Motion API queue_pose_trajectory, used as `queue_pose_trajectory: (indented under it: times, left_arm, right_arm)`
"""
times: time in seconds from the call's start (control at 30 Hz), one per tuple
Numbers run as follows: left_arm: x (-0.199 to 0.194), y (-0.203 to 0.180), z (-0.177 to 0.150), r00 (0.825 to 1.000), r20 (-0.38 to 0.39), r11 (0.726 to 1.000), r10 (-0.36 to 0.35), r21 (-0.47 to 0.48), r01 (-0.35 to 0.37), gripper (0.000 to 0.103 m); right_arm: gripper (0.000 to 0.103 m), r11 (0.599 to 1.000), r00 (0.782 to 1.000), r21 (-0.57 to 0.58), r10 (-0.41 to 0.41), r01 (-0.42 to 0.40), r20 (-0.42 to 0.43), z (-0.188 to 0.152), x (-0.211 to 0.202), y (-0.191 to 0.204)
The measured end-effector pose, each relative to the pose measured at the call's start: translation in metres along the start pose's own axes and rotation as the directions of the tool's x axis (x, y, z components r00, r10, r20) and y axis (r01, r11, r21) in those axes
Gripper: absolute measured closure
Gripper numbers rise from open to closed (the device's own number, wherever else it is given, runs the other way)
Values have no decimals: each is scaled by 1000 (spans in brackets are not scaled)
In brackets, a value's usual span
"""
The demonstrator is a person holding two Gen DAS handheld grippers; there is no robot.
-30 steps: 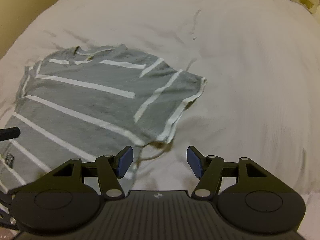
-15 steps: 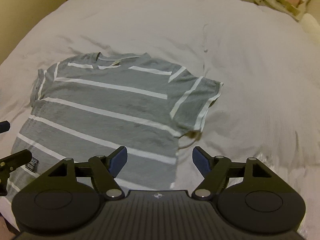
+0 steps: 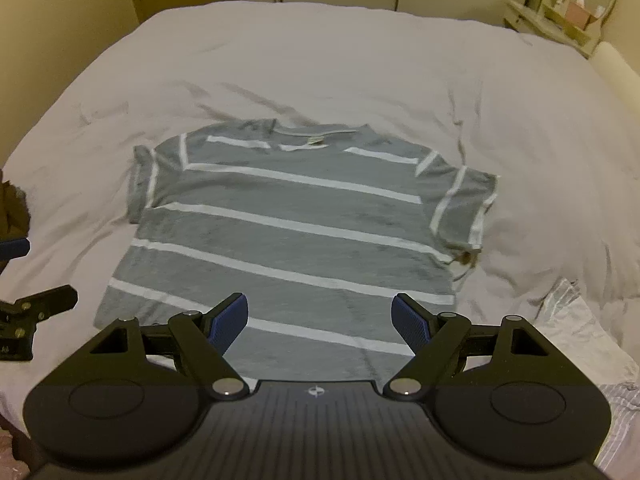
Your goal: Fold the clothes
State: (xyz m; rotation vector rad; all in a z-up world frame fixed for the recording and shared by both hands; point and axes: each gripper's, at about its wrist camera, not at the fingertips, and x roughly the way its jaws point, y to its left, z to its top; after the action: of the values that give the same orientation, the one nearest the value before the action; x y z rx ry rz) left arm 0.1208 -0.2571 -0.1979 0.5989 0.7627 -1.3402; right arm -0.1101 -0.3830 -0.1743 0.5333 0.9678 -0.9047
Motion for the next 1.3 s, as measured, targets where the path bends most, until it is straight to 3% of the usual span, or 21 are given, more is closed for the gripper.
queue_pose_trajectory:
  times: [0.2, 0.3, 0.53, 0.67, 0.87, 0.97, 1.0, 1.07, 1.13, 1.23, 1.3]
  left_arm:
    - [-10, 18, -3, 998, -37, 997, 48, -54, -50, 2]
    - [-14, 27, -1, 994, -56, 996, 90, -22, -91, 2]
    - [-19, 62, 6, 984, -59, 980, 168, 123, -160, 2]
    - [-6, 91, 15, 984, -47, 949, 173, 274, -154, 2]
    - [47, 145, 37, 994, -26, 857, 106, 510, -78, 2]
    - [84, 172, 47, 998, -28, 791, 48, 611, -21, 4]
    - [101, 182, 51, 999, -32, 759, 28, 651, 0, 5]
    - [131, 196, 54, 999, -39, 667, 11, 745, 22, 10]
    - [157, 205, 55, 1000, -28, 555, -1, 832, 24, 15]
    - [195, 214, 51, 999, -12, 325, -30, 945, 21, 22]
    - [218, 218, 50, 998, -5, 190, -56, 982, 15, 26]
  right_arm:
    - [22, 999, 999, 2, 52, -52, 3, 1, 12, 4]
    - [24, 996, 995, -10, 94, -94, 24, 1, 20, 11]
    - [34, 960, 988, -250, 145, -126, 60, 3, 37, 75]
    - [34, 942, 978, -307, 179, -140, 104, 7, 32, 112]
    - [42, 941, 979, -311, 173, -132, 108, 16, 56, 170]
    - [43, 946, 987, -312, 128, -91, 100, 18, 80, 201]
    - [43, 949, 989, -305, 113, -80, 91, 19, 89, 212]
    - [46, 957, 992, -281, 103, -78, 76, 22, 110, 233]
    - [51, 958, 995, -278, 88, -69, 55, 25, 130, 252]
    - [54, 961, 996, -272, 72, -57, 45, 34, 154, 275]
    - [54, 967, 997, -250, 64, -52, 42, 40, 168, 284]
